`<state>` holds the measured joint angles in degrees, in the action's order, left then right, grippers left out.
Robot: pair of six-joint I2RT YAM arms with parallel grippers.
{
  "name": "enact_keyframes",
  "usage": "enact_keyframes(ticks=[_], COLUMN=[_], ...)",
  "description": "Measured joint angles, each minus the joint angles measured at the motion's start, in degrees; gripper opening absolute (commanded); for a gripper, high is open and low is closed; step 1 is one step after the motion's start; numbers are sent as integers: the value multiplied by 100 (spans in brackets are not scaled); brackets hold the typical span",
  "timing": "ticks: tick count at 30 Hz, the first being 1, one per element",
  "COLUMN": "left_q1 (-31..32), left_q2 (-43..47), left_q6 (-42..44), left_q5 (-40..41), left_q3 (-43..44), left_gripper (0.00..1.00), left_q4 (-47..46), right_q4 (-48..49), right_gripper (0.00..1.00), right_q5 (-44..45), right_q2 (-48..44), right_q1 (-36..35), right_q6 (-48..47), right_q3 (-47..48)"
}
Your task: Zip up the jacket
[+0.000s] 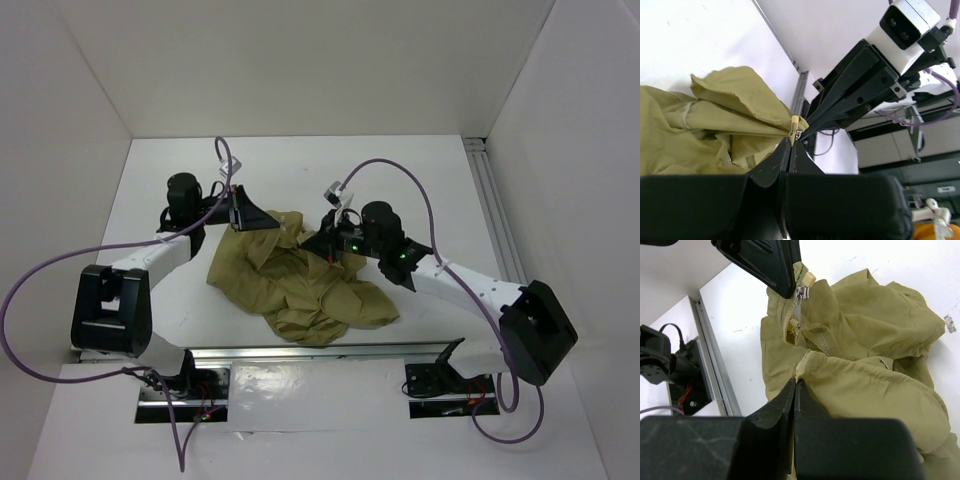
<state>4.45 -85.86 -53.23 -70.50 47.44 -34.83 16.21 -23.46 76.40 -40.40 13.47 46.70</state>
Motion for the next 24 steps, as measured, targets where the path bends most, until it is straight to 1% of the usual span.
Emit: enact_keyframes(ticks=[8,17,24], left_q1=[2,2,2], left_q2=[-31,-31,-33], left_q6=[-125,-293,-415], left_q5=[-341,-470,-562], left_q3=[4,4,4], left_gripper=[0,0,0], left_q4=[9,-50,-157], right_q4=[164,557,693], right_gripper=[0,0,0], right_q5=[-284,-739,-907], right_q2=[-20,63,205], right_q1=[74,83,83], right_q6=[-55,-96,-162], right_q3=[-184,-155,-52])
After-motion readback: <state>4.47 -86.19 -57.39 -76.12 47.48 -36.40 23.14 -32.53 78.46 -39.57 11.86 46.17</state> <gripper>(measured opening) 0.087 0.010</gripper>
